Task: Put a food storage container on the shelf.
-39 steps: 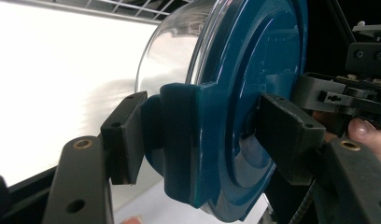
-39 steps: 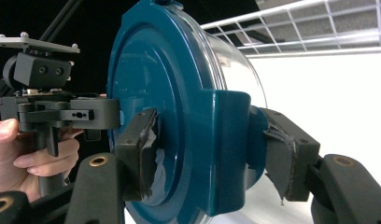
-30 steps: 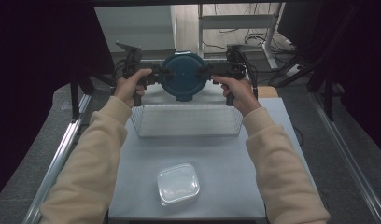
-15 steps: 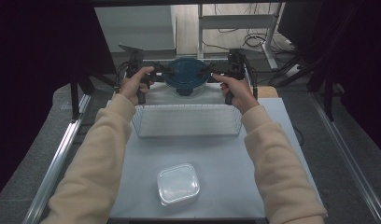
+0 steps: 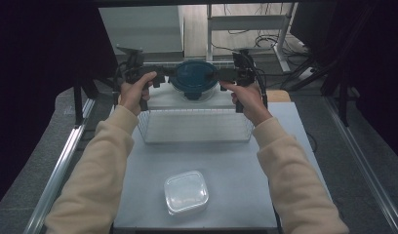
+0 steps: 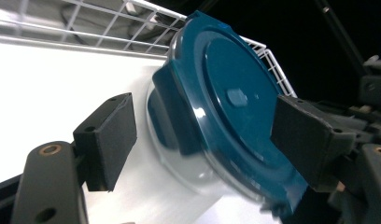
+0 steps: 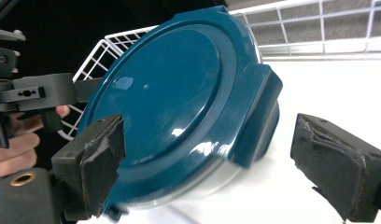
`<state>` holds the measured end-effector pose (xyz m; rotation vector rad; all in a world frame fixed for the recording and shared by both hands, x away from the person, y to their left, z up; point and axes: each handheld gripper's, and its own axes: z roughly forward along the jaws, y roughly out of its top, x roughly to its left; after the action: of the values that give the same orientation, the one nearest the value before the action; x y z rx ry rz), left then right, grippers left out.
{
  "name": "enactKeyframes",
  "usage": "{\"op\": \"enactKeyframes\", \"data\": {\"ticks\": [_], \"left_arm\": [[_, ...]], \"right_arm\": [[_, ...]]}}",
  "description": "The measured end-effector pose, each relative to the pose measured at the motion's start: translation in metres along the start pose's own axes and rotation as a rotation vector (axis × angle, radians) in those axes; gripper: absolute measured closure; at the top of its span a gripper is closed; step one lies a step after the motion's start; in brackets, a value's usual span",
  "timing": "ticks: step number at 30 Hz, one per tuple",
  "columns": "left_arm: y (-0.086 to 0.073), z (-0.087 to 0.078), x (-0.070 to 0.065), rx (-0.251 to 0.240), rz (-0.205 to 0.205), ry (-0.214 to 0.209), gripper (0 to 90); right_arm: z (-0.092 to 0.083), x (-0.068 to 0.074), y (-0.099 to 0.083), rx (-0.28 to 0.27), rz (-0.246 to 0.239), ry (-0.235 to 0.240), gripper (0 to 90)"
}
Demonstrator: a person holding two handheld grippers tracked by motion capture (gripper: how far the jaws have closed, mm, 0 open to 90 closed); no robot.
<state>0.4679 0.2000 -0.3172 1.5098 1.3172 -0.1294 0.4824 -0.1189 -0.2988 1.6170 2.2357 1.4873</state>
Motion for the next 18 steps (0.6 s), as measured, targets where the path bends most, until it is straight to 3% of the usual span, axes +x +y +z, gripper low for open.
{"op": "enactKeyframes", "data": {"ticks": [4,5,9,12,13,14,18], "left_arm": [[-0.018,-0.022,-0.014,-0.023,0.101,0.045,22.9],[-0.018,-0.022,-0.014,-0.023,0.101,0.045,23.3],[-0.046,-0.035,-0.022,-0.013,0.182,0.068,23.7],[-0.068,-0.043,-0.022,-0.006,0.213,0.065,23.9],[-0.084,-0.047,-0.02,-0.003,0.226,0.065,23.9],[-0.084,-0.047,-0.02,-0.003,0.226,0.065,23.9],[-0.126,-0.056,-0.01,0.008,0.248,0.083,24.2]], "right_arm": [[-0.018,0.004,-0.012,-0.027,-0.081,0.004,10.4],[-0.021,0.004,-0.014,-0.026,-0.091,0.005,10.7],[-0.032,0.003,-0.025,-0.032,-0.135,0.008,11.8],[-0.047,-0.001,-0.049,-0.039,-0.182,0.021,13.0],[-0.05,-0.003,-0.056,-0.041,-0.195,0.019,13.1],[-0.05,-0.003,-0.056,-0.041,-0.195,0.019,13.1],[-0.059,-0.012,-0.092,-0.045,-0.257,-0.014,13.8]]}}
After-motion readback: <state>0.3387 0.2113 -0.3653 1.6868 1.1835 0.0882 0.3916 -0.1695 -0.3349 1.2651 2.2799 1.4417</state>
